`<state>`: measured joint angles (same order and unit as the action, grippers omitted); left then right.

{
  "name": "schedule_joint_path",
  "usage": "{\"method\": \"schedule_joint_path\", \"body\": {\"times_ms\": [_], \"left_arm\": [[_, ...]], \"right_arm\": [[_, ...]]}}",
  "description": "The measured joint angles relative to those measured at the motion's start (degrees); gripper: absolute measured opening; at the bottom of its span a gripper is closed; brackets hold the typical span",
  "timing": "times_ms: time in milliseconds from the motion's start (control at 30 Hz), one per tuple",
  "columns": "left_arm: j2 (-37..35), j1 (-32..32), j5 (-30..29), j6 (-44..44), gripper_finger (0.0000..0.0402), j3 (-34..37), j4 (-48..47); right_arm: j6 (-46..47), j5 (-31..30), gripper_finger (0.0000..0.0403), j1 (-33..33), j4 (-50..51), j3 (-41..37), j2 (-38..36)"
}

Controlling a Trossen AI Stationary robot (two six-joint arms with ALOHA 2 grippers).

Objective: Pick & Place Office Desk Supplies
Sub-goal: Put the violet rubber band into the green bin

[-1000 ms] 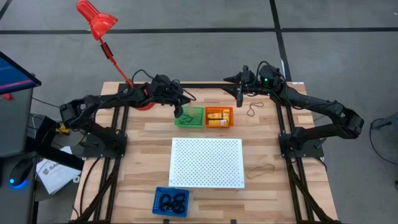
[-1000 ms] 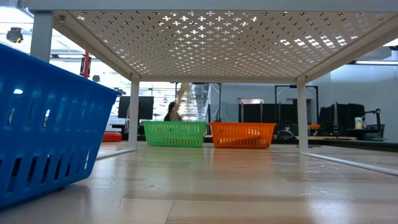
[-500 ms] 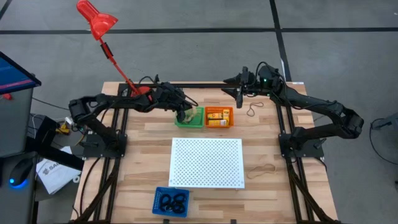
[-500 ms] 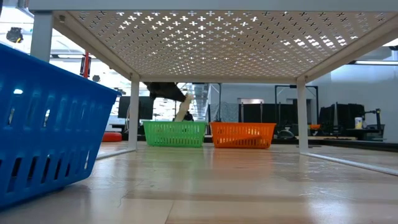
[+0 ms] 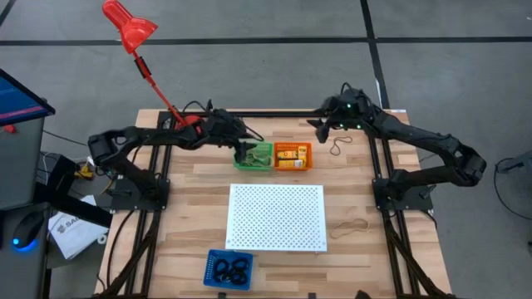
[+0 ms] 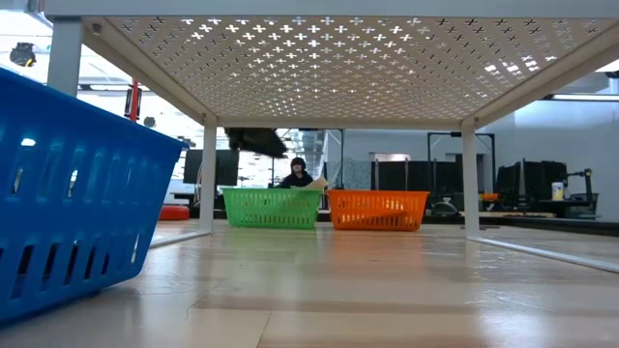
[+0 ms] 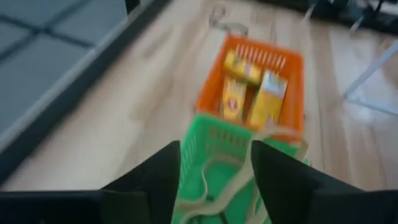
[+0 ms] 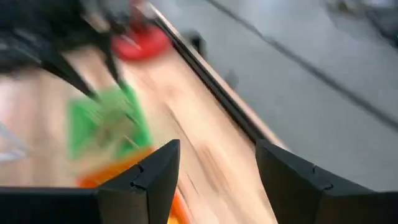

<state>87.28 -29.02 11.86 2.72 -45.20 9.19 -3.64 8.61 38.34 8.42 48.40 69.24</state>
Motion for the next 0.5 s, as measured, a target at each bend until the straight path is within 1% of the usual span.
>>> {"method": "schedule_joint_path", "body": {"times_ms": [167,233,367,500], "left_arm": [[-5.5,0.1,0.0,3.4,0.0215,0.0,4.2],[-7.6,0.1,0.0,4.7,0.0219,-0.1,4.3],[-10.3,0.1,0.0,6.3,0.0215,-0.1,4.3],[-12.3,0.1,0.0,6.4,0.0206,-0.1,4.3]], "right_arm": [[9.2,-9.6,0.0207,1.7,13.4,0.0,2.2],[12.4,-12.7,0.0207,2.5,16.2,-0.8,3.9],[16.6,-13.1,0.0207,3.4,17.0,-3.7,8.4],[20.1,-13.1,0.0201,3.3,20.0,-4.9,12.9]]}}
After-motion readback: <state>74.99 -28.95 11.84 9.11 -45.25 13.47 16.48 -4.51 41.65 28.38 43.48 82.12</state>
